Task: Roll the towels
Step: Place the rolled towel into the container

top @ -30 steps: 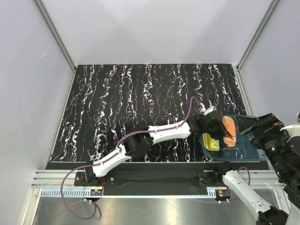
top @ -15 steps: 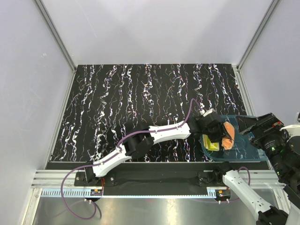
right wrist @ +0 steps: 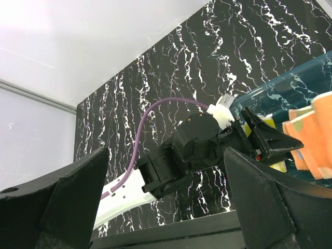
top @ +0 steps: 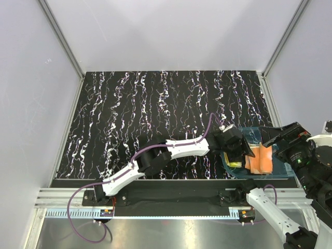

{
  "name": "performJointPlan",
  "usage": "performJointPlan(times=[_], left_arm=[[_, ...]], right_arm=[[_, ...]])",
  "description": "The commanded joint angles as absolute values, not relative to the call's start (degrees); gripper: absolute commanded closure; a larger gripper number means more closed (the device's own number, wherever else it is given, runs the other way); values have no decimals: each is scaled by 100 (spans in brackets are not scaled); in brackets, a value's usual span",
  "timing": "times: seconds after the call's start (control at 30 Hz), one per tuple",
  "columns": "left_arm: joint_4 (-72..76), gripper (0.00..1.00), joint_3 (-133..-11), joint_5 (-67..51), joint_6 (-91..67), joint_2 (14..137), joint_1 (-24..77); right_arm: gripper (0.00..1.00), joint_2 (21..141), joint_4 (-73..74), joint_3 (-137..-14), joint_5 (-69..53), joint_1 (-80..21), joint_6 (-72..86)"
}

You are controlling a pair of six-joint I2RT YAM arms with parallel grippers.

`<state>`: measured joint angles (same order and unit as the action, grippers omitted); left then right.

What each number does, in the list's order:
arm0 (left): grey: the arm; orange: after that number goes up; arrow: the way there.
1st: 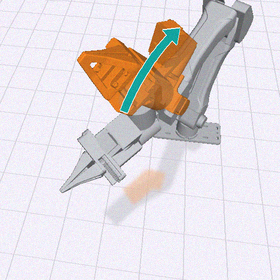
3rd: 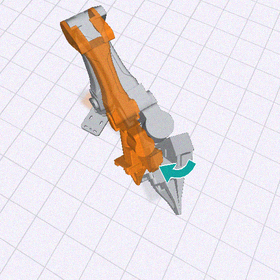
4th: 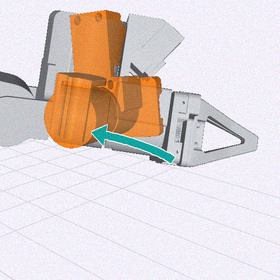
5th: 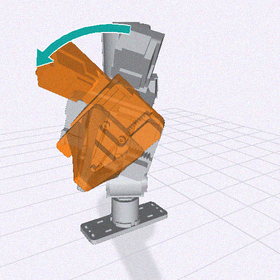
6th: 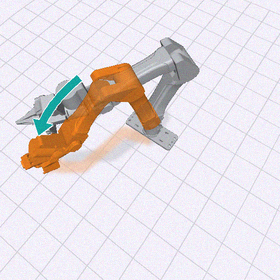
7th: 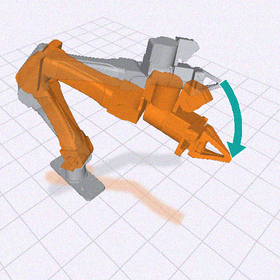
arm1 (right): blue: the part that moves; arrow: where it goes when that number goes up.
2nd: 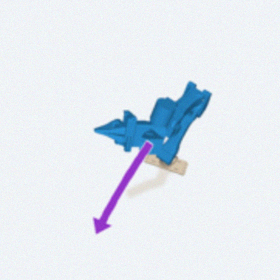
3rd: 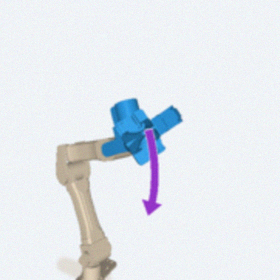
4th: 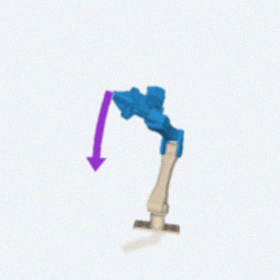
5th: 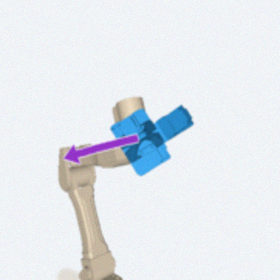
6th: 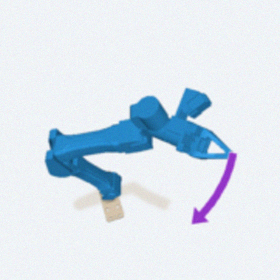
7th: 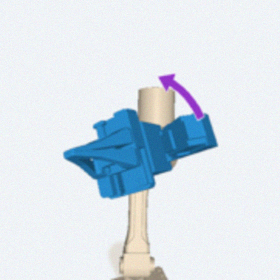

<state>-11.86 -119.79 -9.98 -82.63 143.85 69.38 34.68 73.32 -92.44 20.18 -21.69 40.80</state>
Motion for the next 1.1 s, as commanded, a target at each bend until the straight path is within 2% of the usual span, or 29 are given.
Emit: performJointPlan(times=[0.0, 0.2, 0.47, 0.67, 0.77, 0.8, 0.93, 1.03, 1.07], left_arm=[[-879, 31, -11647, -1143, -8315, 13738, 6926], [-510, 32, -10882, -985, -8183, 12772, 6917], [-825, 31, -10346, -826, -7481, 11348, 6803], [-1247, 31, -8378, -28, -6743, 9442, 6496], [-1467, 31, -7306, -18, -6513, 8598, 6109], [-1529, 31, -6686, 139, -6452, 8100, 5891], [-2160, 31, -5576, 956, -5934, 6674, 5415], [-3186, 30, -5161, 1921, -5197, 5592, 4949], [-3382, 25, -5107, 2134, -5055, 5329, 4835]], right_arm=[[0, 3603, 7242, -9202, 2215, -2171, 4087], [0, 3744, 7216, -9185, 2329, -2171, 4008], [0, 4200, 7128, -8991, 2373, -2171, 3780], [2, 4587, 6777, -8755, 1759, -2171, 3516], [0, 4745, 6136, -8245, 716, -2171, 3349], [0, 4868, 5917, -8140, 521, -2171, 3375], [0, 5439, 5003, -7972, -1025, -2171, 3331], [0, 5642, 4019, -7761, -1827, -2180, 3463], [0, 5712, 3790, -7709, -1976, -2171, 3550]])
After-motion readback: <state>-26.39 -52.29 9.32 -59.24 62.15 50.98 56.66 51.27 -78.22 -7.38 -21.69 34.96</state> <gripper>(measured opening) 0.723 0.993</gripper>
